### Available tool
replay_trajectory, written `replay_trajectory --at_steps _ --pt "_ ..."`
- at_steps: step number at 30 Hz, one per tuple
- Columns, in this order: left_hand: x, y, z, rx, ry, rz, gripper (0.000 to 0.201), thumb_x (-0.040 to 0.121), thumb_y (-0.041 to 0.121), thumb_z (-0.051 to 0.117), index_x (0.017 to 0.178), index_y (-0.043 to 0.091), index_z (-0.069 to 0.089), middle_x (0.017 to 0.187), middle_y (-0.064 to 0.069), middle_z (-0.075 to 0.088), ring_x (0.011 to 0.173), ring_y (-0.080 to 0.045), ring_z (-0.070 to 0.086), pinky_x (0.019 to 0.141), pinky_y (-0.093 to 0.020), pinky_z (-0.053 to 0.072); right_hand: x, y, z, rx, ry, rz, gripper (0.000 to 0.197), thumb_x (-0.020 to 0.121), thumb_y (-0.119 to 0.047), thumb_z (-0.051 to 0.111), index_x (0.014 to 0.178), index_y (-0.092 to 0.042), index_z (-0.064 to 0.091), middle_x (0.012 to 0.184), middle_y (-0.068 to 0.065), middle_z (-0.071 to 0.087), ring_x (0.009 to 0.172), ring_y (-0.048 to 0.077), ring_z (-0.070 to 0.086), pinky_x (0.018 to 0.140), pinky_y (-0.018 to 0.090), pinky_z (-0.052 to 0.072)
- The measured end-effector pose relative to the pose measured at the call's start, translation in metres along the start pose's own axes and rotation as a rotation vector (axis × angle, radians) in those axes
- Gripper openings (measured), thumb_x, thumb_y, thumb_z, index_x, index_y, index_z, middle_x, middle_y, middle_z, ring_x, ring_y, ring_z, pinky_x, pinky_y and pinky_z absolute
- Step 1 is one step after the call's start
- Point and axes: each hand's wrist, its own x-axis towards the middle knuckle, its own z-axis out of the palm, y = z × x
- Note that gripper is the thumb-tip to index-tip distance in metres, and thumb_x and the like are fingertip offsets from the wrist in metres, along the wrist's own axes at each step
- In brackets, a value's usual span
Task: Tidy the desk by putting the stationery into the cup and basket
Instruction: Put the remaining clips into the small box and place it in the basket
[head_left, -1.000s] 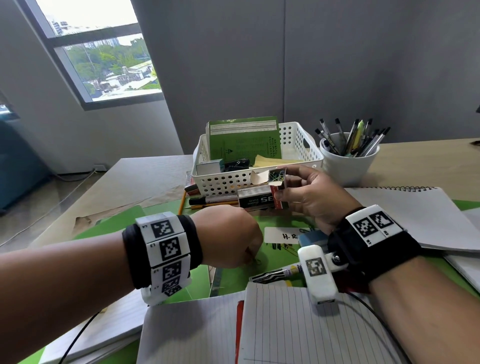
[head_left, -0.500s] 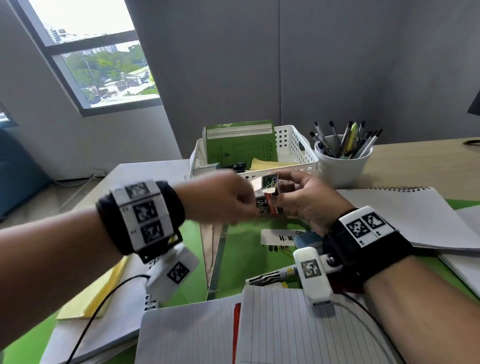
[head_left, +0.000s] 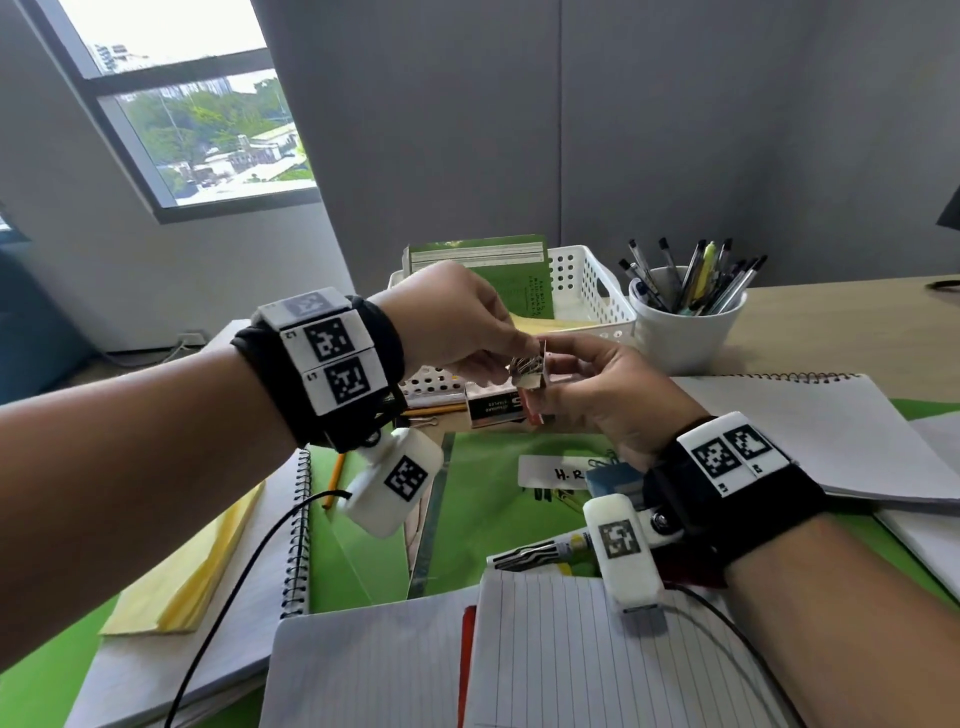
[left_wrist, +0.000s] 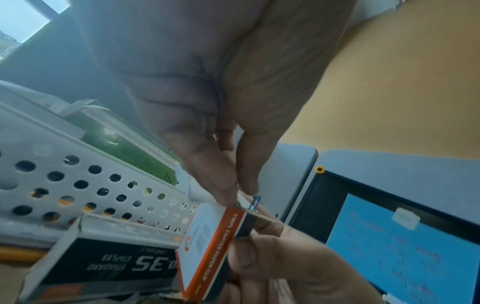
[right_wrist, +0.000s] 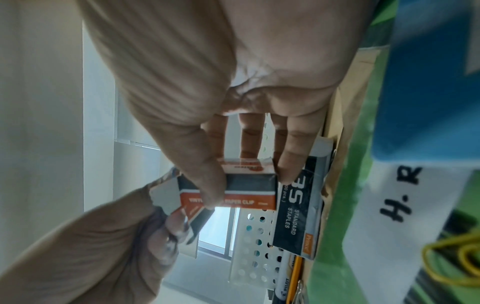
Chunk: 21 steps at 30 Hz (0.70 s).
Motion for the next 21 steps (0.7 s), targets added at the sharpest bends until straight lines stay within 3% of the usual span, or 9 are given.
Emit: replay_trajectory --at_steps 3,6,7,9,11,12,14,16,21 --pt "-0.003 -0.004 -0.005 -0.248 0.058 0.102 0.020 0.088 0.019 0.077 0.098 0.002 0.072 0.090 -0.014 0.078 0.076 -0.021 0.076 0.071 -0.031 0.064 0.001 -0.001 -0.004 0.018 0.060 -0.036 0.045 0.079 0.013 0.074 0.117 -0.011 0.071 0.108 0.015 0.074 0.090 0.029 0.071 0.079 0.045 0.061" --pt "-0.004 -0.020 -0.004 -0.448 0.122 0.167 0.015 0.092 0.018 0.072 0.097 0.004 0.069 0.082 -0.010 0.074 0.066 -0.017 0.070 0.059 -0.025 0.058 0.003 -0.005 -0.011 0.052 0.182 -0.091 0.044 0.081 0.012 0.071 0.117 -0.014 0.071 0.105 0.010 0.076 0.093 0.027 0.071 0.080 0.044 0.060" --pt "-0.004 -0.027 -0.001 -0.394 0.090 0.149 0.016 0.091 0.019 0.072 0.098 0.005 0.070 0.079 -0.007 0.073 0.064 -0.015 0.068 0.058 -0.025 0.057 0.004 -0.006 -0.014 0.066 0.224 -0.108 0.044 0.082 0.013 0.070 0.116 -0.015 0.071 0.103 0.010 0.076 0.094 0.028 0.071 0.078 0.044 0.060" --pt "-0.003 -0.040 0.012 -0.069 -0.136 0.113 0.017 0.092 0.020 0.072 0.108 0.014 0.074 0.086 -0.001 0.076 0.072 -0.013 0.071 0.064 -0.024 0.058 0.005 -0.008 -0.017 0.066 0.284 -0.143 0.043 0.082 0.012 0.070 0.116 -0.015 0.073 0.103 0.010 0.076 0.094 0.028 0.072 0.077 0.043 0.060" --pt "-0.003 -0.046 0.029 0.402 -0.415 0.178 0.040 0.093 0.021 0.073 0.130 0.032 0.067 0.105 0.010 0.075 0.091 -0.011 0.072 0.080 -0.025 0.059 0.005 -0.009 -0.017 0.060 0.320 -0.170 0.044 0.081 0.012 0.071 0.118 -0.013 0.072 0.106 0.015 0.076 0.095 0.030 0.072 0.080 0.046 0.061" --pt "-0.002 -0.046 0.039 0.584 -0.473 0.239 0.054 0.092 0.025 0.075 0.141 0.039 0.058 0.113 0.013 0.070 0.097 -0.010 0.070 0.088 -0.026 0.056 0.005 -0.009 -0.016 0.065 0.328 -0.173 0.045 0.081 0.012 0.071 0.120 -0.012 0.071 0.110 0.018 0.074 0.097 0.032 0.072 0.082 0.049 0.061" --pt "0.001 -0.041 0.057 0.735 -0.451 0.345 0.077 0.089 0.033 0.078 0.154 0.044 0.038 0.124 0.011 0.061 0.101 -0.011 0.063 0.094 -0.028 0.052 0.005 -0.008 -0.017 0.079 0.322 -0.162 0.047 0.081 0.012 0.071 0.122 -0.011 0.071 0.114 0.021 0.072 0.102 0.038 0.071 0.085 0.056 0.060" --pt "0.006 -0.037 0.073 0.763 -0.427 0.392 0.083 0.089 0.038 0.077 0.157 0.045 0.030 0.128 0.007 0.055 0.101 -0.012 0.057 0.094 -0.029 0.050 0.006 -0.007 -0.018 0.084 0.310 -0.141 0.047 0.081 0.011 0.072 0.121 -0.013 0.071 0.114 0.020 0.072 0.109 0.045 0.068 0.085 0.062 0.058" --pt "0.020 -0.038 0.091 0.855 -0.457 0.466 0.041 0.091 0.038 0.069 0.132 0.037 0.066 0.127 0.002 0.063 0.113 -0.022 0.058 0.099 -0.039 0.052 0.007 -0.005 -0.019 0.068 0.306 -0.129 0.046 0.080 0.011 0.074 0.119 -0.012 0.072 0.102 0.012 0.074 0.102 0.037 0.070 0.083 0.056 0.060"
